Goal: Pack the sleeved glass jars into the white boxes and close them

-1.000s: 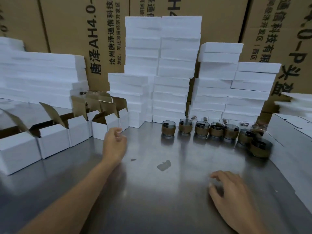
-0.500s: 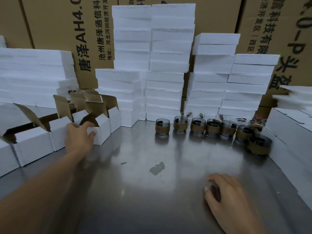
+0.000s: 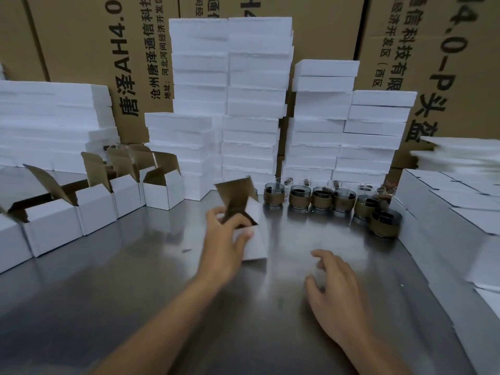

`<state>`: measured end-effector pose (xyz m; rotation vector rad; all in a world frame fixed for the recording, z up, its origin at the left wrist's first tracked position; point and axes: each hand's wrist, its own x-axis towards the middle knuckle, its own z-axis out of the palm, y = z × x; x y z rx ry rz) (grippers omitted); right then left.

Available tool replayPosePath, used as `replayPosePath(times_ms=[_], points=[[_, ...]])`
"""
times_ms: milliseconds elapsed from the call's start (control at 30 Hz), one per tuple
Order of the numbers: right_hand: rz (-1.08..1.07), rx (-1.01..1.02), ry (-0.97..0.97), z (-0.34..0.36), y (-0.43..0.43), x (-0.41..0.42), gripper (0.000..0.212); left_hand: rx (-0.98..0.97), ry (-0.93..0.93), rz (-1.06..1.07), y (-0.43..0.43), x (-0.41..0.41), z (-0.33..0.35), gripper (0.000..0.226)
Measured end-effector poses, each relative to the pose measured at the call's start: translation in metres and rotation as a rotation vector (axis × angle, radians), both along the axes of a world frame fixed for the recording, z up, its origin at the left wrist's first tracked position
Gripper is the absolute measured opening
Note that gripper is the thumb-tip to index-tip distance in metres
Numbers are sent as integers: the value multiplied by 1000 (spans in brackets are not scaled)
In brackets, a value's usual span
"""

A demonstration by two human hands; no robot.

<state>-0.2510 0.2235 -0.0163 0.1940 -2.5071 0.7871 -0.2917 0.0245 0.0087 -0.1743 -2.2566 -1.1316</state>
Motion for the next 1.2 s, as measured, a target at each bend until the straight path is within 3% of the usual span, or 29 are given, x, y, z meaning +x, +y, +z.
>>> replayPosePath(times_ms=[233, 467, 600, 733, 933, 1100, 1200], points=[[44, -175, -28, 1, 3, -1, 69, -139, 61, -143, 70, 16, -5, 2], [33, -178, -56, 1, 2, -4, 70, -148, 94, -169, 81, 12, -8, 8], [13, -168, -76, 1, 1, -3, 72, -78, 185, -201, 71, 11, -4, 14], [6, -137, -134, 1, 0, -3, 75, 80, 303, -103, 49, -17, 9, 25], [-48, -41, -185, 2, 1, -10, 81, 97, -10, 128, 4, -98, 4, 37], [-51, -29, -299, 0, 4, -25, 89, -53, -238, 169, -23, -150, -19, 65], [-51, -58, -364, -4, 6, -34, 93, -128, -294, 174, -27, -170, -24, 70]])
